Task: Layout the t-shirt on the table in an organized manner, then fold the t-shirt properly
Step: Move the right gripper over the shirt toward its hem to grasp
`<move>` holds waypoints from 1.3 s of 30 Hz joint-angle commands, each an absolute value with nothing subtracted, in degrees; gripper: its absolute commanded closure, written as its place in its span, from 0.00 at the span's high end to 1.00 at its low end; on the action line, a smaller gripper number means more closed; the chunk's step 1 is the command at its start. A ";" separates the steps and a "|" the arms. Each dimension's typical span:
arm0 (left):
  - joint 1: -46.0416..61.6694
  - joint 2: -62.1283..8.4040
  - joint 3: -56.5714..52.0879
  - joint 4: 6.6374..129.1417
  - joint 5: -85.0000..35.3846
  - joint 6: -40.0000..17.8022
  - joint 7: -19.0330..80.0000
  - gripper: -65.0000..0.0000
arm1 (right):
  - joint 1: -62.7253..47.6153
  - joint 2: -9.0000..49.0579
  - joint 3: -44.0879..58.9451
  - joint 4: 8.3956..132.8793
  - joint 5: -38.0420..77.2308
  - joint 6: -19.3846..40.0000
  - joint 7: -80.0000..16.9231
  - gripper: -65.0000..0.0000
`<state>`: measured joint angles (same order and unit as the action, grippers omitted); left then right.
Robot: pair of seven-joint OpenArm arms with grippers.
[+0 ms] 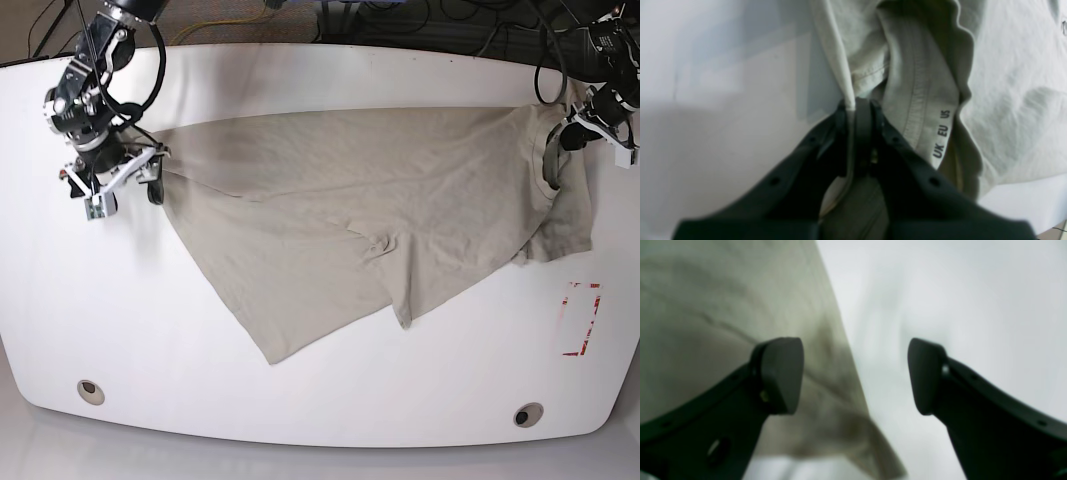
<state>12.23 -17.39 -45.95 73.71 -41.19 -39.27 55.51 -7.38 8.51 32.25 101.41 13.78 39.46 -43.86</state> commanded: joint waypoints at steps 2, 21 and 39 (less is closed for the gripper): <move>12.35 -18.59 -46.11 74.59 -41.19 -39.16 55.60 0.01 | -2.24 10.51 29.23 98.33 14.90 40.00 -42.42 0.73; 13.67 -18.86 -45.93 74.77 -41.19 -39.43 55.69 0.01 | 29.85 11.74 18.86 61.14 9.36 40.00 -37.23 0.73; 13.93 -20.70 -45.93 74.77 -41.19 -39.52 55.69 0.01 | 43.03 11.74 17.27 25.71 3.74 38.11 -15.60 0.73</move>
